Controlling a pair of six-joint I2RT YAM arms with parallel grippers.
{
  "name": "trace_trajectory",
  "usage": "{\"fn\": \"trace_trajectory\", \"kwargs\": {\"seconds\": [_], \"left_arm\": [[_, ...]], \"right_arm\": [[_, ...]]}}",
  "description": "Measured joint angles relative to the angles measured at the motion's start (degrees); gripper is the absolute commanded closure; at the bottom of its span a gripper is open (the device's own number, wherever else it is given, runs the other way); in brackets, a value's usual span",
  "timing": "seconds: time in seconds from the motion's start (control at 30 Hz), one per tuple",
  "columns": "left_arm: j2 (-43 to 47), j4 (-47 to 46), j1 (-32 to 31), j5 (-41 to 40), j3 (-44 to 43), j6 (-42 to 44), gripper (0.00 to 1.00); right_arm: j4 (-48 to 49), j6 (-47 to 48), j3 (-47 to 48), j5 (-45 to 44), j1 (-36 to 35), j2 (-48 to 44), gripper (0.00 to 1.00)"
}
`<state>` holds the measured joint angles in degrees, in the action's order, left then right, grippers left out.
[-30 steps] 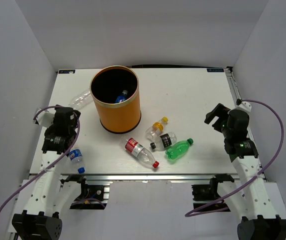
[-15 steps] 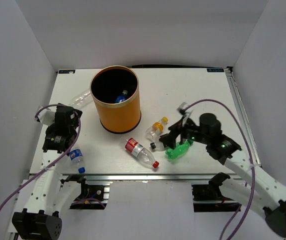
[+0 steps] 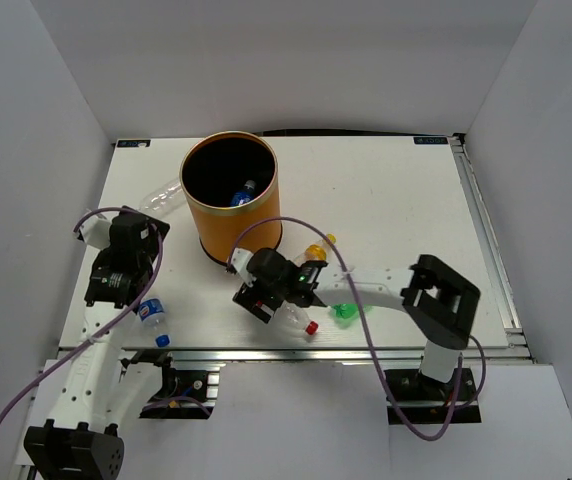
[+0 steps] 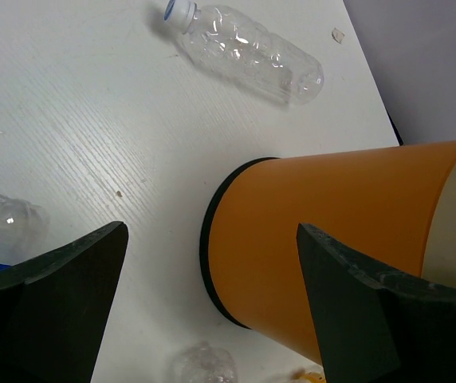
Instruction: Put the plastic bottles in the bin
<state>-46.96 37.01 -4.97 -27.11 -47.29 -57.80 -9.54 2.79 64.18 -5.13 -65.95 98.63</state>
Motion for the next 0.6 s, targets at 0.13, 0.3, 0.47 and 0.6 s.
{"fn": "trace_trajectory", "kwargs": {"seconds": [0.13,0.3,0.47,0.6], "left_arm": [[1.3,0.1,0.0,0.2,0.0,0.3,0.02],[3.5,0.3,0.0,-0.3,0.0,0.3,0.02],[4.8,0.2,0.0,-0.8,0.3,0.3,0.02],[5.2,-0.2,0.0,-1.0,1.5,0.3,0.02]], "right_arm": [[-0.6,-0.3,2.5,-6.0,-2.1,7.0,0.24],[-0.8,-0.7,2.8,-7.3,-3.3,7.9,0.65],[0.7,0.7,2.4,-5.6,-4.3,-1.6,0.68],[6.6,4.9,4.9,-1.6,-4.3,-13.1,0.74]]}}
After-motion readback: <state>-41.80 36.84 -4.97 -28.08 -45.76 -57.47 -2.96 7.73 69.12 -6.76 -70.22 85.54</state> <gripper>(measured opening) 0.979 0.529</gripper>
